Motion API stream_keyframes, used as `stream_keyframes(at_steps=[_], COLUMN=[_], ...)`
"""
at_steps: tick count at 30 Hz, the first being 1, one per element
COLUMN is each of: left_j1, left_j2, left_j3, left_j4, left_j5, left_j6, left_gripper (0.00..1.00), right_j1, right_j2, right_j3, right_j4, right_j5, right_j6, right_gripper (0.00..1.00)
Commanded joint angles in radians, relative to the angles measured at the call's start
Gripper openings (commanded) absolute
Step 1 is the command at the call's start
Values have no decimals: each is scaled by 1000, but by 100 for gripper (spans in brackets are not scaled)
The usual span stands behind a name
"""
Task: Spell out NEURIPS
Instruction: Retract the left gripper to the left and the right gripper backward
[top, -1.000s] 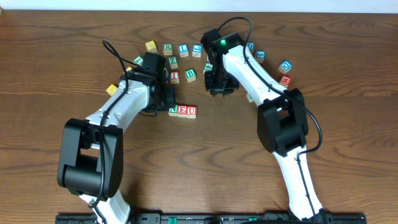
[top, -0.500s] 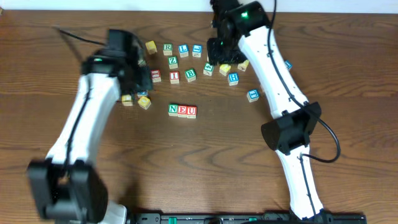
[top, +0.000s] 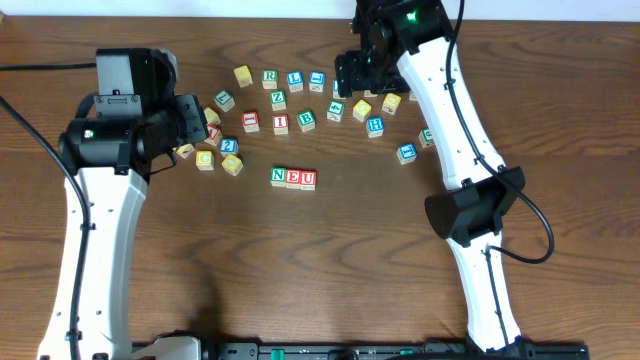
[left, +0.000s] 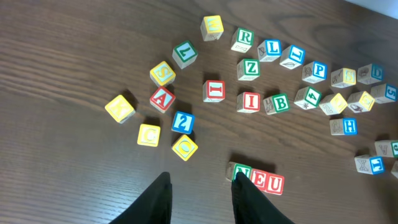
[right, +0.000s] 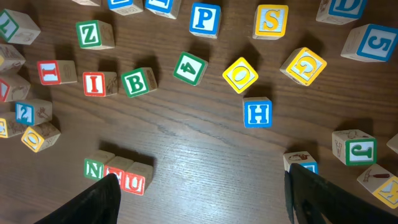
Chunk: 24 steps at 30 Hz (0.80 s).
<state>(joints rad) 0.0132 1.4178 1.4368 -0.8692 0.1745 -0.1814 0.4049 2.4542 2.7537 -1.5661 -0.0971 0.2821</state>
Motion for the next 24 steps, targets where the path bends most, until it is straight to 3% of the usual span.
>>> stream_keyframes(at_steps=[1,5,24], left_j1=[4,4,4], left_j2=[2,3,14], left_j3=[11,6,6], left_j4=[-6,-8,-3], left_j5=[-10,-10,-10], left_j6=[9,9,9], left_gripper=[33,38,39], right_j1=[2,3,22], right_j2=[-9,-8,-8], right_j3=[19,19,18], right_j4=[-1,-2,38], right_j5=[1,1,1], right_j6=[-21,-29,-29], right_gripper=[81,81,79])
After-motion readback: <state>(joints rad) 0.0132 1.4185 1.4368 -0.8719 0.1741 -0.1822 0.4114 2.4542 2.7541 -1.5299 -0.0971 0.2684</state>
